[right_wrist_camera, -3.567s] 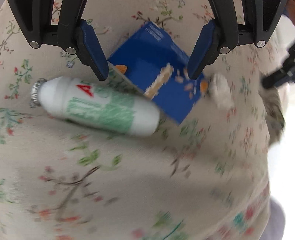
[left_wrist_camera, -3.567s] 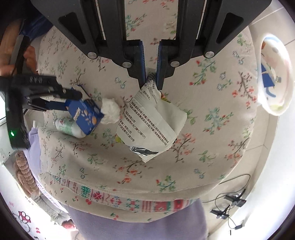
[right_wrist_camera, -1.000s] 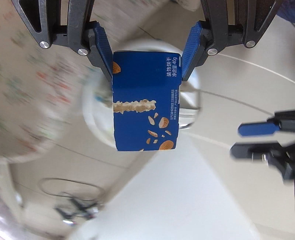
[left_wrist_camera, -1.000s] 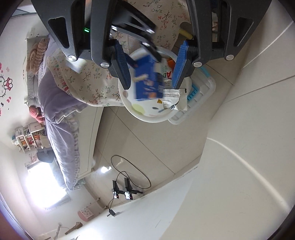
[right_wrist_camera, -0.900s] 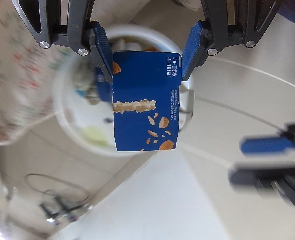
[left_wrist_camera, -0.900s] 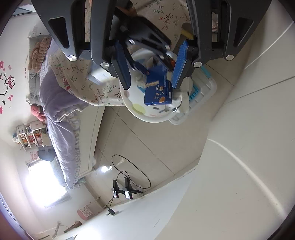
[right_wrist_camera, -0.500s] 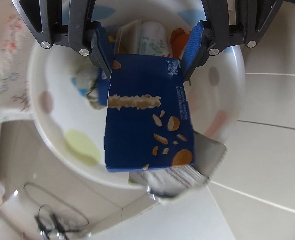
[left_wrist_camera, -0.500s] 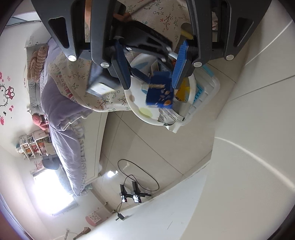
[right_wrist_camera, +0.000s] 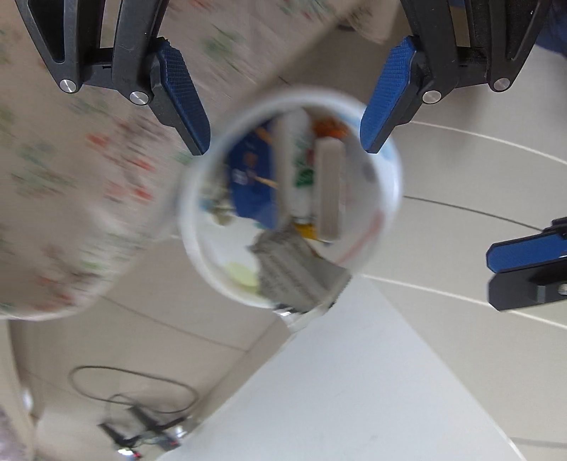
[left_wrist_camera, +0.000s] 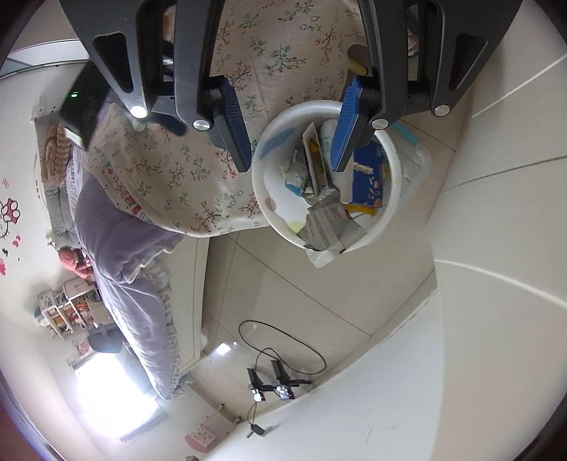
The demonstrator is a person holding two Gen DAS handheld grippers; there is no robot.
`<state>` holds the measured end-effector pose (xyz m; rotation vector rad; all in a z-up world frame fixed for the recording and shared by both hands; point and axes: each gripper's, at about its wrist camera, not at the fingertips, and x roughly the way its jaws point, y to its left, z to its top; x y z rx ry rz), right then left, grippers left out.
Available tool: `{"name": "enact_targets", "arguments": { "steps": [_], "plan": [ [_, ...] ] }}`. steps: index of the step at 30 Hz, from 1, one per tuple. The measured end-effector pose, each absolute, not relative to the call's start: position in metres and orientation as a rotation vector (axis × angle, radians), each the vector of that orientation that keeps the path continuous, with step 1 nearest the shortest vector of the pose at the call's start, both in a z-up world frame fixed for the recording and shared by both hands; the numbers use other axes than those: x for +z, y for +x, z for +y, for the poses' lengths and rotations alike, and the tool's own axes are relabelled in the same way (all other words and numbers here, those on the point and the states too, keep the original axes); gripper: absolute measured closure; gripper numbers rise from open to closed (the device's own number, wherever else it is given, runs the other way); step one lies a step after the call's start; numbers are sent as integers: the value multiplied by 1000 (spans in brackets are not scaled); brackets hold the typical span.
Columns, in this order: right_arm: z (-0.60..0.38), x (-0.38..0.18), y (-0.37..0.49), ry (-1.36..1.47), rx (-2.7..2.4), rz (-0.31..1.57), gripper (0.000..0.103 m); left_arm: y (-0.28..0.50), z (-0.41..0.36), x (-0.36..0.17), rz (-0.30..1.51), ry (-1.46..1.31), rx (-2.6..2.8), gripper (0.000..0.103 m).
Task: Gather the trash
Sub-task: 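Drop the crumpled paper into the white bucket while the right tool drops the biscuit box in, then move both tools back to the bed over the tissue and yogurt bottle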
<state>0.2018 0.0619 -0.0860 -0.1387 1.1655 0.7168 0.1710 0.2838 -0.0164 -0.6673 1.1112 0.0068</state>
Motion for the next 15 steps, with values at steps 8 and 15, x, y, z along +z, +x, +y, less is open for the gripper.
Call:
{"name": "enact_targets", "arguments": {
  "steps": [8, 15],
  "plan": [
    [-81, -19, 206, -138, 512, 1083, 29, 188, 218, -10, 1137, -533, -89, 54],
    [-234, -5, 210, 129, 272, 1028, 27, 206, 126, -21, 1199, -372, -188, 54]
  ]
}}
